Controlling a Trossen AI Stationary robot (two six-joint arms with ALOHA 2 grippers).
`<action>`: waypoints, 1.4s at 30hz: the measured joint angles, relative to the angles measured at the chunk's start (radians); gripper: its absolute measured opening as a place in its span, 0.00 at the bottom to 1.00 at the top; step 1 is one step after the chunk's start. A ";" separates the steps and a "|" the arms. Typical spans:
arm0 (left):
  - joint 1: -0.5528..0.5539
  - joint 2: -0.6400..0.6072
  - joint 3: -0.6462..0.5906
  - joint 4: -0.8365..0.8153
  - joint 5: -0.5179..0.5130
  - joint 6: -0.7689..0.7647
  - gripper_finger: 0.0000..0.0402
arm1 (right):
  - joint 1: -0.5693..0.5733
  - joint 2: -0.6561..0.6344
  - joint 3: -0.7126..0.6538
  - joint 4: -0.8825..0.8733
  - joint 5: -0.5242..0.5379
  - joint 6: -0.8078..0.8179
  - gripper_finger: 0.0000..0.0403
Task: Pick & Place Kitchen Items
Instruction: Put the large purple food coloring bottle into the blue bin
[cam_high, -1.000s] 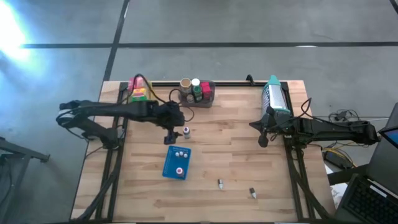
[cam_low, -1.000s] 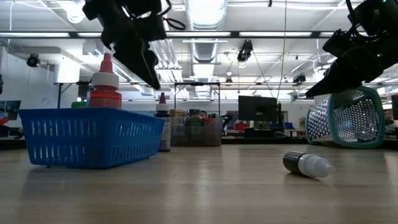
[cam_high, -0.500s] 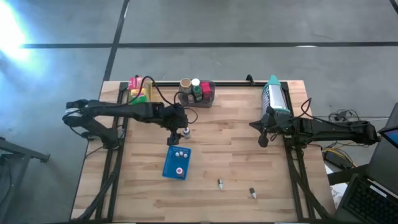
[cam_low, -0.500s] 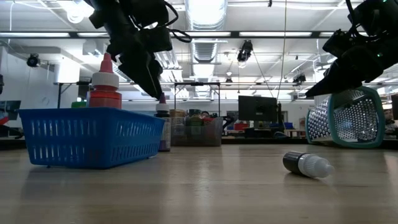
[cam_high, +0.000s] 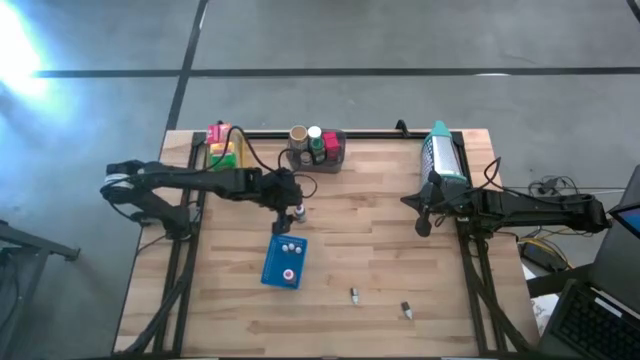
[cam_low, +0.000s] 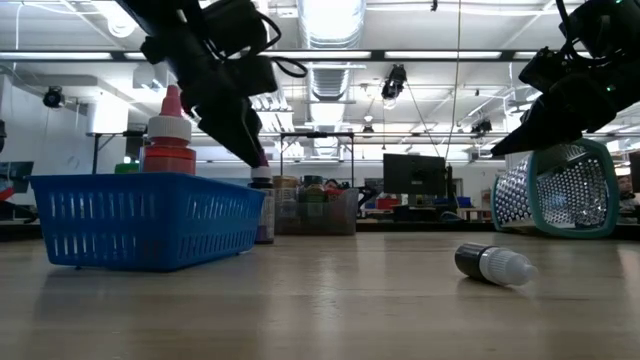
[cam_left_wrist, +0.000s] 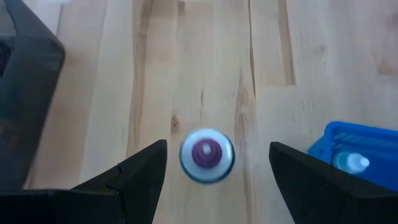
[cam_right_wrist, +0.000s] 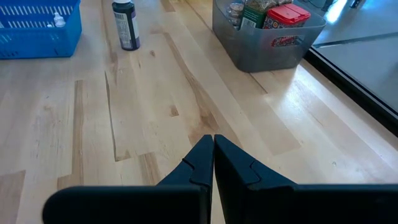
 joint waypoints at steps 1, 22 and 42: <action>0.000 0.000 -0.001 0.010 0.000 0.000 0.71 | 0.000 0.000 0.000 0.000 0.000 0.000 0.02; 0.012 -0.001 -0.046 0.091 -0.015 -0.011 0.64 | 0.000 0.001 0.000 0.000 0.000 0.000 0.02; 0.013 -0.001 -0.046 0.091 -0.015 -0.019 0.45 | 0.000 0.001 0.000 0.000 0.000 0.000 0.02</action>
